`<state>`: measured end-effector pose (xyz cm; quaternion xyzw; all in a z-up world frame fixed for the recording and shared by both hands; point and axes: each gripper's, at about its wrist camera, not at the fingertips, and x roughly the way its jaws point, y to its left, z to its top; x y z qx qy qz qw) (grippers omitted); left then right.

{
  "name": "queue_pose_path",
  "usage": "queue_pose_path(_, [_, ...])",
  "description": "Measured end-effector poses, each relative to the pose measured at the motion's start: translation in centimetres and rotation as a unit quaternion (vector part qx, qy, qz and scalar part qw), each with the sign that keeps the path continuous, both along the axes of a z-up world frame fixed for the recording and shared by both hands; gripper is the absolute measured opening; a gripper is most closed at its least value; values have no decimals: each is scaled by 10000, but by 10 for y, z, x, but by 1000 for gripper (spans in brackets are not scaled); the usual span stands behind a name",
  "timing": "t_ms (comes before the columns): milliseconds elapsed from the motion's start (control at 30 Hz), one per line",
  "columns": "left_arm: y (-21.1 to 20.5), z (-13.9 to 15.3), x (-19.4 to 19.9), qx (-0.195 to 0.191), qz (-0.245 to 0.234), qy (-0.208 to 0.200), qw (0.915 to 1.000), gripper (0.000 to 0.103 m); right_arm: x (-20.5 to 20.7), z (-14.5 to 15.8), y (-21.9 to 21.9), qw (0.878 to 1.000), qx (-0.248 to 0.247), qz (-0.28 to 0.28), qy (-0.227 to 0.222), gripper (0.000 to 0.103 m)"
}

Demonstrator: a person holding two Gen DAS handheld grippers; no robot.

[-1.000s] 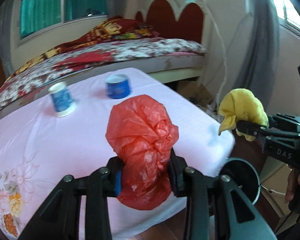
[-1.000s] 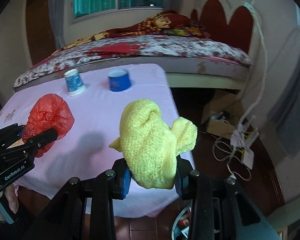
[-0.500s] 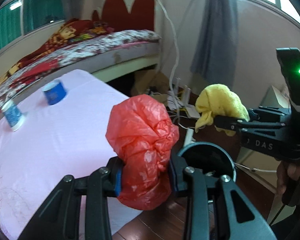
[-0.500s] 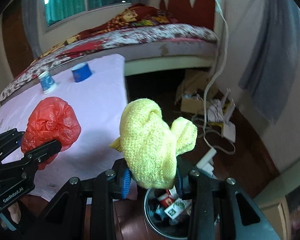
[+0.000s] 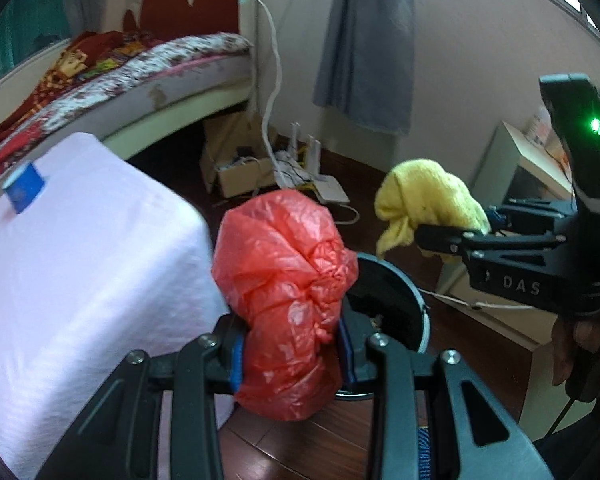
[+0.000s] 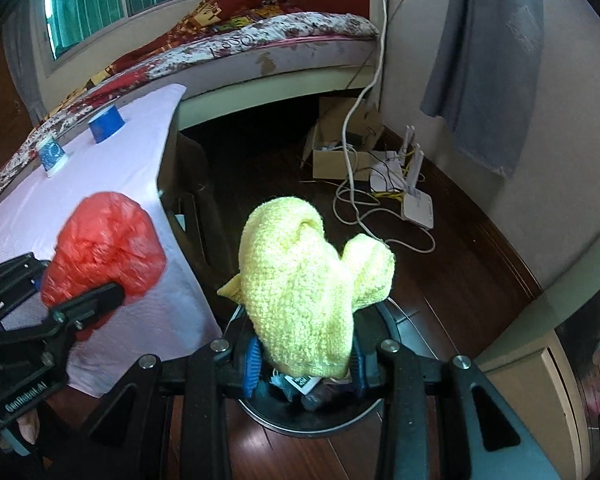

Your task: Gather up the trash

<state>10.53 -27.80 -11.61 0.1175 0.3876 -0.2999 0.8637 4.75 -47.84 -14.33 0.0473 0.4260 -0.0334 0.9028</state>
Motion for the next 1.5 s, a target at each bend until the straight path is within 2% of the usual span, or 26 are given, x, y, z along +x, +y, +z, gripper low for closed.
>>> queue_pose_path(267, [-30, -33, 4, 161, -319, 367, 9987, 37, 1, -34, -21, 9992, 19, -74, 398, 38])
queue_pose_path(567, [-46, -70, 13, 333, -437, 763, 9956, 38, 10, -77, -30, 9954, 12, -31, 954, 38])
queue_pose_path(733, [-44, -84, 21, 205, -451, 1049, 9932, 41, 13, -102, -30, 9922, 38, 100, 1242, 38])
queue_pose_path(867, [-49, -92, 23, 257, -531, 1182, 9912, 41, 17, -117, -27, 9898, 54, 193, 1410, 38])
queue_pose_path(900, [-49, -94, 24, 243, -543, 1223, 9907, 43, 19, -119, -26, 9893, 60, 214, 1442, 38])
queue_pose_path(933, [-50, -96, 25, 301, -492, 1249, 9905, 62, 19, -121, -23, 9885, 56, 263, 1486, 39])
queue_pose_path(967, [-50, -97, 27, 426, -349, 1216, 9910, 91, 21, -124, -22, 9874, -66, 278, 1558, 44])
queue_pose_path(1000, [-49, -96, 28, 444, -226, 1132, 9923, 99, 23, -128, -20, 9853, -284, 204, 1673, 53])
queue_pose_path(1033, [-43, -90, 27, 347, -123, 996, 9944, 102, 23, -131, -20, 9837, -527, 107, 1718, 69])
queue_pose_path(1067, [-40, -86, 26, 346, -82, 940, 9949, 102, 23, -132, -22, 9842, -614, 97, 1659, 76])
queue_pose_path(1133, [-33, -79, 27, 337, 2, 882, 9955, 102, 21, -133, -24, 9845, -625, 77, 1638, 78])
queue_pose_path(1233, [-21, -63, 27, 291, 167, 707, 9969, 102, 21, -131, -29, 9832, -573, -44, 1730, 101])
queue_pose_path(1500, [14, -20, 26, 99, 597, 254, 9978, 102, 22, -78, -21, 9937, -343, -224, 1047, 103])
